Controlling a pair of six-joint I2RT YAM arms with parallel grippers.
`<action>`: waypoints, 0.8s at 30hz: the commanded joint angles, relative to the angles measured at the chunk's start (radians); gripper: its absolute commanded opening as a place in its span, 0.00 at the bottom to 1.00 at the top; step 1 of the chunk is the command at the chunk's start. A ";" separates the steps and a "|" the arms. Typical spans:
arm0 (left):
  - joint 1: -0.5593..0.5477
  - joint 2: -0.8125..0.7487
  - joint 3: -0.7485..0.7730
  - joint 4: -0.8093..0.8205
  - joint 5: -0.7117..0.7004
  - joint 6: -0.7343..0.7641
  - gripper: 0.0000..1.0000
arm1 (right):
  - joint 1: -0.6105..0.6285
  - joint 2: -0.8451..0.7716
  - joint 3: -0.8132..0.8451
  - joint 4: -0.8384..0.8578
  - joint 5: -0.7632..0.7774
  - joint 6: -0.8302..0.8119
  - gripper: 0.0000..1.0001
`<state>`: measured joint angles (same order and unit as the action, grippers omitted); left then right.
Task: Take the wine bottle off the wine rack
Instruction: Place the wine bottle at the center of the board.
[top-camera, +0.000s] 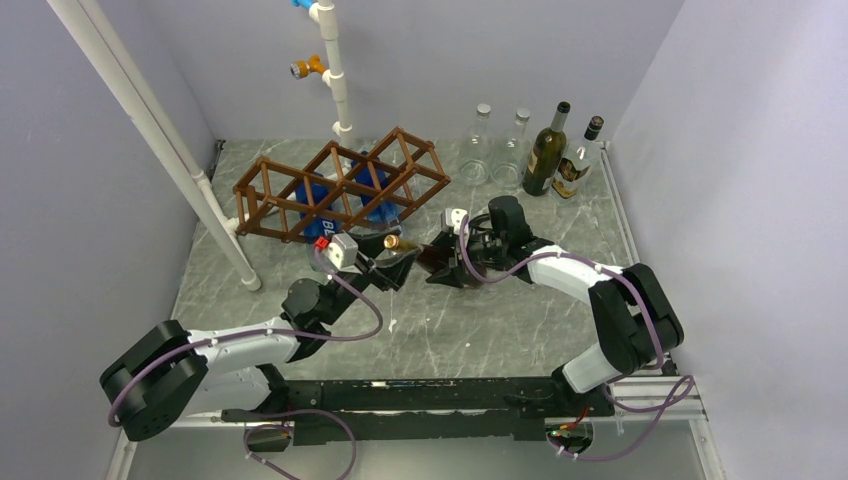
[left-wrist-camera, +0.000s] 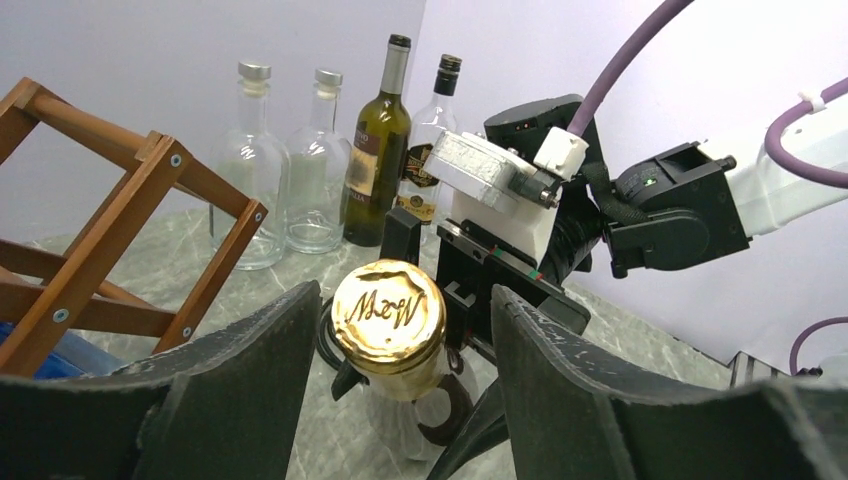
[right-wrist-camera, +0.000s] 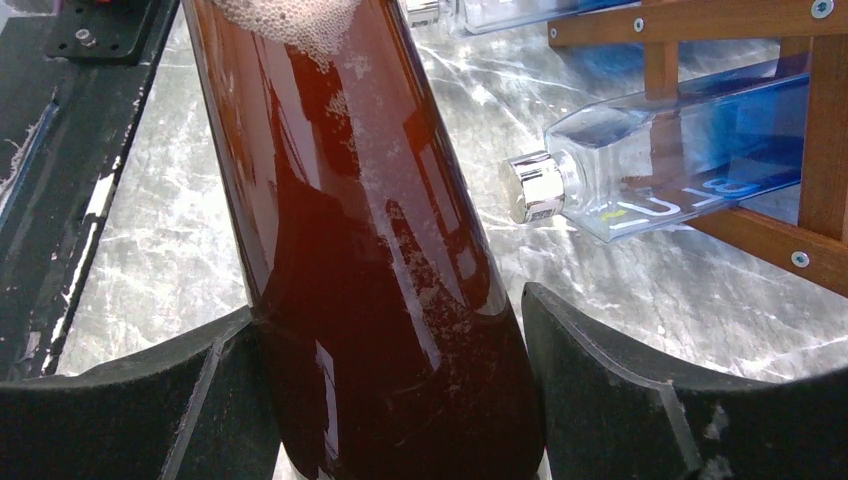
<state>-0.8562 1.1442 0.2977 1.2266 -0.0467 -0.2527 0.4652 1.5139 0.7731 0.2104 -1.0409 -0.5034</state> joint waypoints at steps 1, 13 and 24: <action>-0.004 0.023 0.047 0.070 -0.001 0.011 0.63 | 0.002 -0.006 0.000 0.082 -0.116 0.065 0.11; -0.003 0.047 0.111 -0.009 0.037 0.038 0.00 | 0.001 -0.004 0.010 0.054 -0.115 0.061 0.22; -0.002 0.018 0.312 -0.312 0.103 0.139 0.00 | -0.003 -0.033 0.085 -0.161 -0.080 -0.026 0.93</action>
<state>-0.8608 1.1809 0.4973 0.9821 0.0154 -0.2039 0.4496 1.5181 0.8074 0.1585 -1.0798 -0.4820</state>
